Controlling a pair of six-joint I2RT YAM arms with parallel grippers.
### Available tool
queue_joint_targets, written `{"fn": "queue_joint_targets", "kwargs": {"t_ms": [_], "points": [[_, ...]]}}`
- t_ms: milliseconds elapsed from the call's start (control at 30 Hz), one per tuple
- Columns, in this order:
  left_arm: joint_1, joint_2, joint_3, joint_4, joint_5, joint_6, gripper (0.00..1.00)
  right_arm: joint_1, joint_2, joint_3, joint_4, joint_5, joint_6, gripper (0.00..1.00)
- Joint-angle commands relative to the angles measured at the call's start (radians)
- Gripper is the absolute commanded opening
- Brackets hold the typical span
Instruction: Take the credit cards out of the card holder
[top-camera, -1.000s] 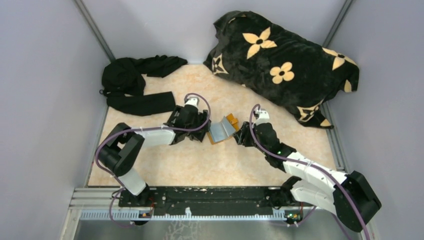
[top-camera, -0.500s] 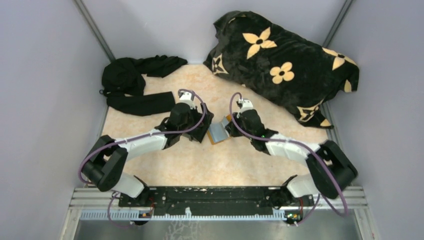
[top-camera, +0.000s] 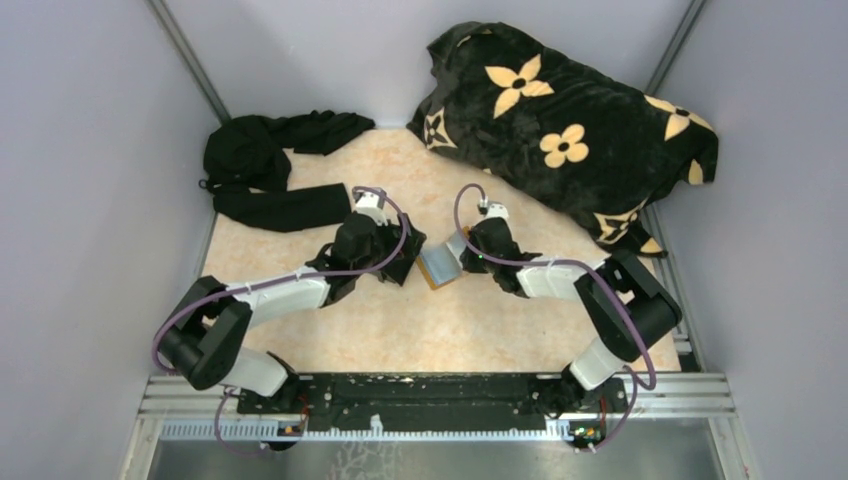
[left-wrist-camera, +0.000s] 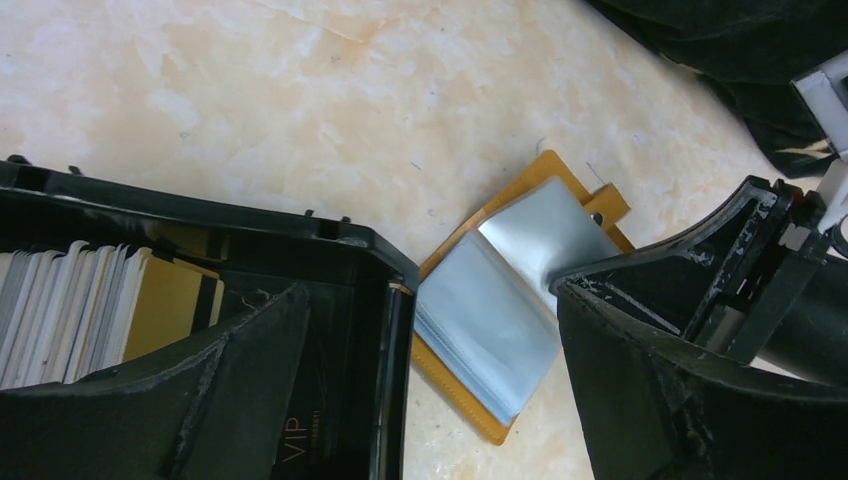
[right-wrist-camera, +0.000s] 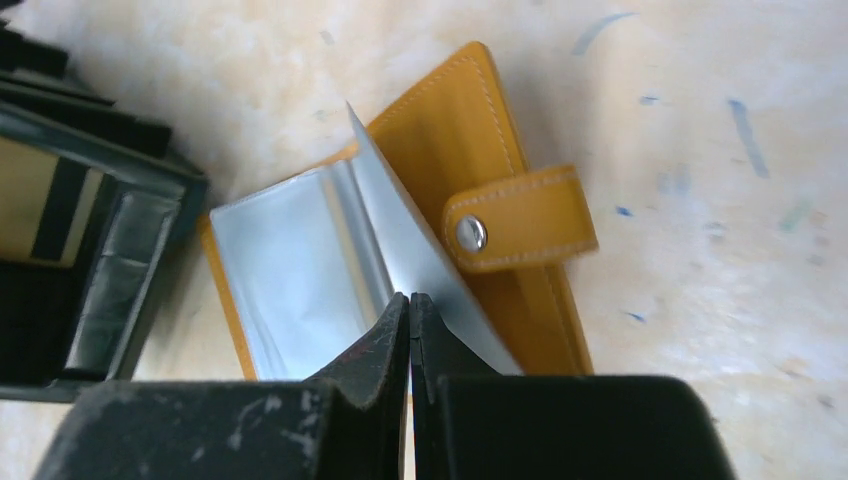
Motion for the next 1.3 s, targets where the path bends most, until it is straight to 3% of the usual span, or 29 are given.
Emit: {"fn": "queue_joint_targets", "kwargs": {"t_ms": [0, 267, 533, 667, 733, 1000, 1167, 1233, 1267], "points": [[-0.012, 0.002, -0.007, 0.074, 0.045, -0.022, 0.99, -0.041, -0.082, -0.051, -0.029, 0.115, 0.062, 0.0], [-0.019, 0.042, 0.007, 0.1, 0.092, -0.034, 0.99, -0.065, -0.133, -0.104, -0.074, 0.167, 0.121, 0.0], [-0.127, 0.163, 0.101, 0.077, 0.134, -0.044, 0.98, -0.05, -0.275, -0.084, -0.054, 0.033, 0.045, 0.01], [-0.152, 0.242, 0.121, 0.107, 0.175, -0.093, 0.94, -0.044, -0.288, -0.033, -0.087, 0.06, -0.043, 0.21], [-0.155, 0.277, 0.121, 0.13, 0.192, -0.122, 0.89, -0.052, -0.244, 0.007, -0.122, 0.095, -0.055, 0.28], [-0.154, 0.343, 0.099, 0.14, 0.181, -0.173, 0.61, -0.106, -0.037, 0.118, -0.1, 0.111, -0.116, 0.28], [-0.155, 0.359, 0.096, 0.16, 0.193, -0.188, 0.51, -0.122, 0.038, 0.16, -0.134, 0.179, -0.172, 0.28], [-0.155, 0.359, 0.099, 0.163, 0.196, -0.189, 0.5, -0.124, 0.055, 0.166, -0.148, 0.205, -0.187, 0.25], [-0.155, 0.359, 0.099, 0.163, 0.196, -0.189, 0.5, -0.126, 0.056, 0.167, -0.152, 0.213, -0.187, 0.19]]}}
